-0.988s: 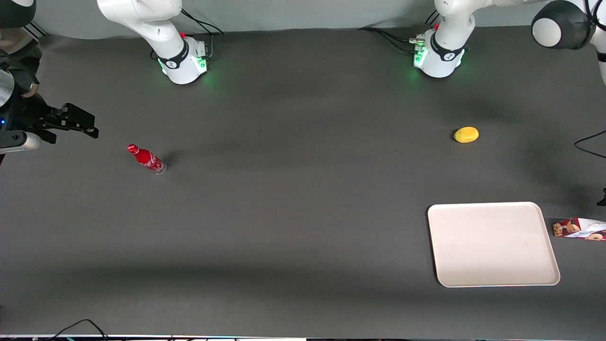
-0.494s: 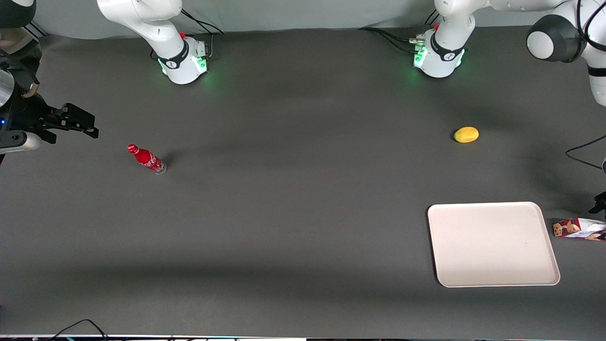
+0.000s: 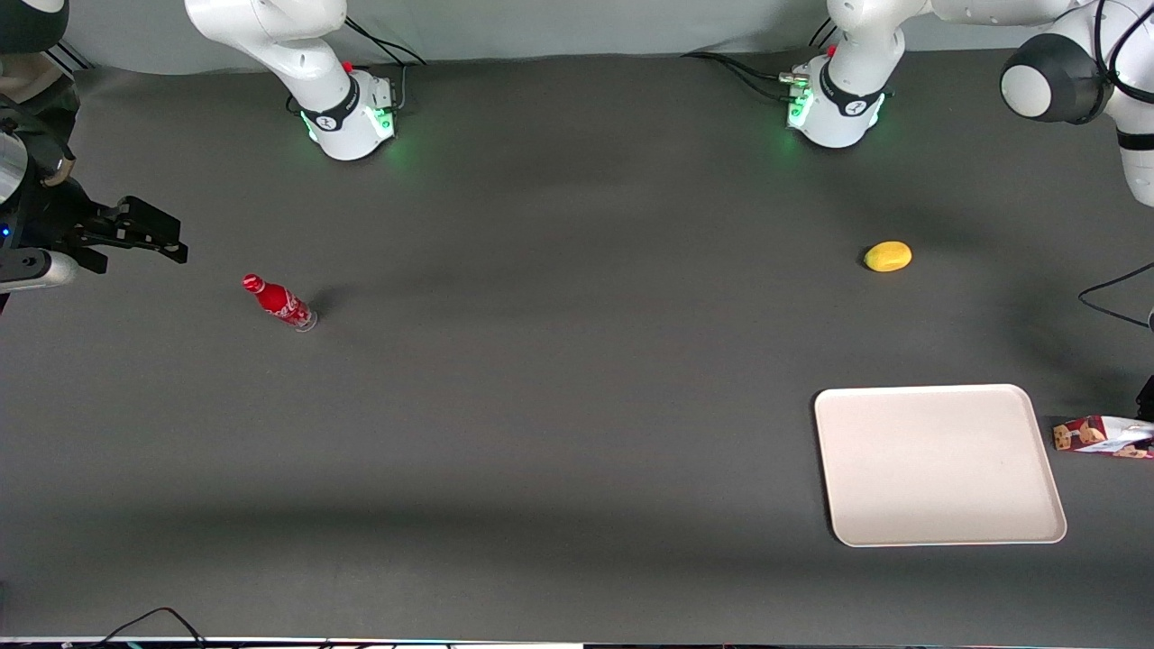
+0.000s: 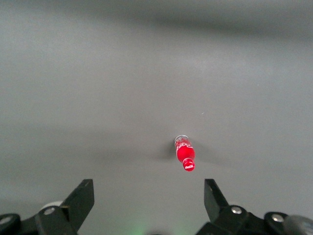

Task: Place red cookie box on tray
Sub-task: 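Close the left gripper on the cookie box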

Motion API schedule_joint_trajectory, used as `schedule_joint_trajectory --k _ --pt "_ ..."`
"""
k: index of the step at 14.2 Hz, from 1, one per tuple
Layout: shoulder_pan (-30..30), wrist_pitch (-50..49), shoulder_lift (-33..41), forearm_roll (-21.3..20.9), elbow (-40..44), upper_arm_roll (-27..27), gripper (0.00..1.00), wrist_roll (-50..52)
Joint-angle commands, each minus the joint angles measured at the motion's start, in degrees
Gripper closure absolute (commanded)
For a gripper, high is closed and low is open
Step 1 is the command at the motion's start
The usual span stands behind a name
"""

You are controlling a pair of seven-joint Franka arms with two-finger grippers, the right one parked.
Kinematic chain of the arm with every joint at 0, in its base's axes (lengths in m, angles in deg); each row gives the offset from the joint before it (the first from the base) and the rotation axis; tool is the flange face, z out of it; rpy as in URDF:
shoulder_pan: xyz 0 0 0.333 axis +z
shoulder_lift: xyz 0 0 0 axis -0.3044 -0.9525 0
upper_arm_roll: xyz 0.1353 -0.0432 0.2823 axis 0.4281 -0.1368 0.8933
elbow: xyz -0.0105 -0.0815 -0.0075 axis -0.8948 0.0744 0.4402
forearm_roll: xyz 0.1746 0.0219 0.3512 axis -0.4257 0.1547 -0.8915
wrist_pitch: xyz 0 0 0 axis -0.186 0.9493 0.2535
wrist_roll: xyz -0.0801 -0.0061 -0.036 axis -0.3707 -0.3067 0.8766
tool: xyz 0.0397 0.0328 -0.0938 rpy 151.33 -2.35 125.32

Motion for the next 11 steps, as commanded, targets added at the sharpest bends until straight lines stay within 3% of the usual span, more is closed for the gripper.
schedule_joint_trajectory --k 1,6,8,10,11 --pt "-0.44 0.69 -0.23 1.17 1.0 0.47 1.0 0.94" --pt "-0.87 -2.37 2.66 0.21 3.82 1.26 1.0 2.0" --pt "-2.44 -9.2 5.04 0.03 3.91 4.75 1.0 2.17" --pt "-4.21 -16.93 9.07 -2.59 3.91 7.76 1.0 3.05" --pt "-4.13 -21.41 12.48 -5.91 3.91 7.94 1.0 5.14"
